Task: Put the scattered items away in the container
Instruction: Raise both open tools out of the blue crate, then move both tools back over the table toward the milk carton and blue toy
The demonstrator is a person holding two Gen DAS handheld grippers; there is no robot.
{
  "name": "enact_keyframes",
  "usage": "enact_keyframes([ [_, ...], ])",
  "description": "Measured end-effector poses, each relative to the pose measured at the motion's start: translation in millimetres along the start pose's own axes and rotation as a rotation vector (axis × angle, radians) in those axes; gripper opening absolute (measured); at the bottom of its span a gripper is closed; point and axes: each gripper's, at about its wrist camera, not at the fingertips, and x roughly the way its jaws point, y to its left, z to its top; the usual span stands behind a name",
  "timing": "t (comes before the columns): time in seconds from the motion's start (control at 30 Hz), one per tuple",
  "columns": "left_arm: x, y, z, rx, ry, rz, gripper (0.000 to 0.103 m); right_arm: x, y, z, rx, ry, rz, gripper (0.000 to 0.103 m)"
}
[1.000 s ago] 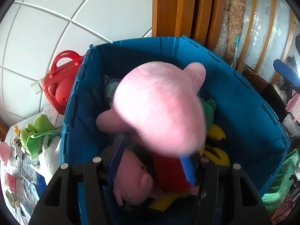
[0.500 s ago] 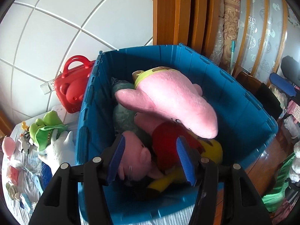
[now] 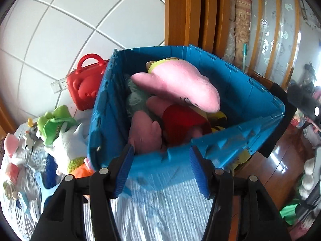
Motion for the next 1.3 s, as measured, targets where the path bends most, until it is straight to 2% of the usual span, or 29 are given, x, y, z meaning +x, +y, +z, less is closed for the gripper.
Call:
enact_keyframes([
  [0.4, -46.4, -1.2, -25.4, 0.024, -0.076, 0.057, 0.056, -47.7, 24.4, -19.3, -0.027, -0.026, -0.050, 0.103],
  [0.8, -65.1, 12.0, -44.3, -0.033, -0.077, 0.063, 0.056, -54.1, 42.4, -34.5, -0.052, 0.011, -0.072, 0.103],
  [1.13, -59.5, 18.1, -66.0, -0.120, -0.033, 0.077, 0.056, -51.7, 41.0, -57.6, -0.061, 0.052, -0.126, 0.103],
  [1.3, -59.9, 19.7, -79.0, -0.134, -0.015, 0.113, 0.056, -47.3, 40.3, -64.4, -0.025, 0.093, -0.034, 0.103],
])
